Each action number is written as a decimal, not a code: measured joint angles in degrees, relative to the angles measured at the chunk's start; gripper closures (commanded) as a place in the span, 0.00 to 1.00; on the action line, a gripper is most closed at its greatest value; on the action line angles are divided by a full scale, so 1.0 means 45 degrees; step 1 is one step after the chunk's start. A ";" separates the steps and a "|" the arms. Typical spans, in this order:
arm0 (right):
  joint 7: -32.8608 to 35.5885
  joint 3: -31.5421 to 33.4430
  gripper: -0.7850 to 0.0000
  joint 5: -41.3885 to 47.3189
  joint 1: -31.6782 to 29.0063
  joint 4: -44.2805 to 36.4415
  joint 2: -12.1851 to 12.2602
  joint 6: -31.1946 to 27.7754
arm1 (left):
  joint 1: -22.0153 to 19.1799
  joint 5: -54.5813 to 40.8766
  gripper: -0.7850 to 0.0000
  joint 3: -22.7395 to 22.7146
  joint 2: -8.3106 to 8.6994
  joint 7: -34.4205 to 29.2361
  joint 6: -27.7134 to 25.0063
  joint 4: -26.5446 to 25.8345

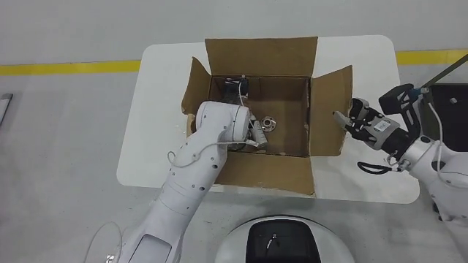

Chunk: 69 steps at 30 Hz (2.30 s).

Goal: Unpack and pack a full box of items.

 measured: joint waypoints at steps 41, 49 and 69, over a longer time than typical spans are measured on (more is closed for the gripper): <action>-0.0166 0.1607 1.00 0.0451 -0.0953 -0.0183 0.0049 0.0195 | 0.1334 -0.0639 1.00 -0.2029 0.0244 -0.0170 -0.0583 -0.4602; -0.0271 0.1819 1.00 0.0481 -0.1233 -0.0209 0.0052 0.0092 | 0.1595 -0.0628 1.00 -0.2102 0.0247 -0.0254 -0.0553 -0.5077; -0.0473 0.1983 1.00 0.0828 -0.1478 -0.0135 0.0039 -0.0086 | 0.1553 -0.0569 1.00 -0.2617 0.0231 -0.0503 -0.0366 -0.6234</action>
